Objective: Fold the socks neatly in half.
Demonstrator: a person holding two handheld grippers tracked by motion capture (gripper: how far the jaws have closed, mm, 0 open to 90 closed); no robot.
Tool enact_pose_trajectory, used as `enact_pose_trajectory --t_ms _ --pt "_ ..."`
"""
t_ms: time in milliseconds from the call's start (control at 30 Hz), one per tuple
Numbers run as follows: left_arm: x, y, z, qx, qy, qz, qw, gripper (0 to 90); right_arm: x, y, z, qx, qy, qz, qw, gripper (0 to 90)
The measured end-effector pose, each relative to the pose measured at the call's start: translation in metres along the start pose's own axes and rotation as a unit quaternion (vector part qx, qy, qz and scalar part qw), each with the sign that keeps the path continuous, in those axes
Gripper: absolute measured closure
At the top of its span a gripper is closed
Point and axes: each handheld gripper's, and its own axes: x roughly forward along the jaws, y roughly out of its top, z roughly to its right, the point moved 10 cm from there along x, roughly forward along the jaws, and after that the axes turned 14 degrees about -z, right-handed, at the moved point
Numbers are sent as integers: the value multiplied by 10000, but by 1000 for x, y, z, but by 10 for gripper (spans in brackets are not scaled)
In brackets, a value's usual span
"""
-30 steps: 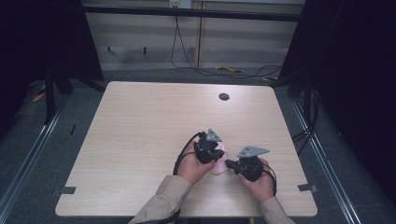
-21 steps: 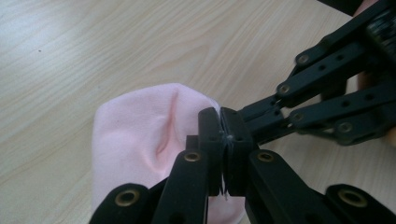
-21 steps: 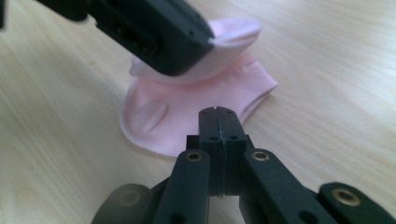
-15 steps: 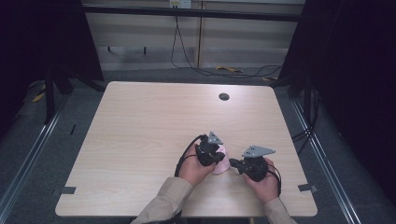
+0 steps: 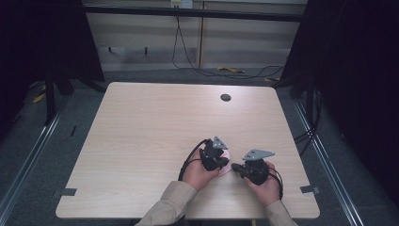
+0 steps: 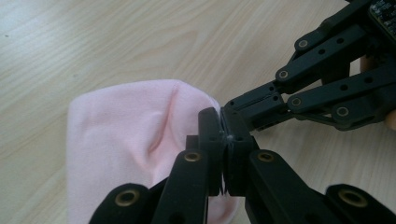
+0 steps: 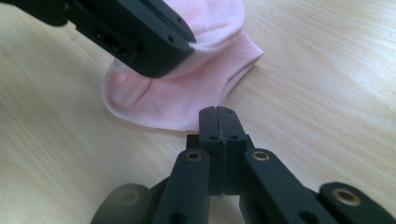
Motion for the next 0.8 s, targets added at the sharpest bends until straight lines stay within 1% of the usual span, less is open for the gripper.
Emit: enact_pose_trajectory --t_ms 67,100,133,167,233,367,467,600,667,700,733,800 --pt "2 0 2 -14 -29 14 10000 883 0 0 0 12 -8 5 10000 900" --pt "3 -2 3 14 -39 -43 10000 883 0 0 0 22 -10 16 10000 900" --pt "4 -3 3 48 -32 -49 10000 883 0 0 0 40 15 23 10000 900" --pt "5 -2 4 1 -58 3 10000 883 1 0 0 61 39 40 10000 900" --pt "6 -4 4 -12 -50 10 10000 883 1 0 1 108 47 53 9999 900" --pt "8 -5 5 -24 -50 -3 10000 882 1 1 1 102 39 61 9999 900" --pt "11 -6 6 26 -66 -37 10000 882 1 1 1 116 46 71 9999 900" --pt "14 -8 6 -10 -109 -39 9999 879 1 1 1 141 64 81 9998 900" --pt "14 -10 7 -46 -160 -83 9998 874 1 1 1 140 68 86 9998 900" --pt "14 -11 7 14 -172 -85 9998 868 1 1 1 143 71 86 9998 900" --pt "14 -10 7 -70 -203 -21 9998 860 1 1 2 139 72 88 9998 900" --pt "12 -11 6 -88 -211 9 9997 849 1 1 2 139 81 89 9998 900"
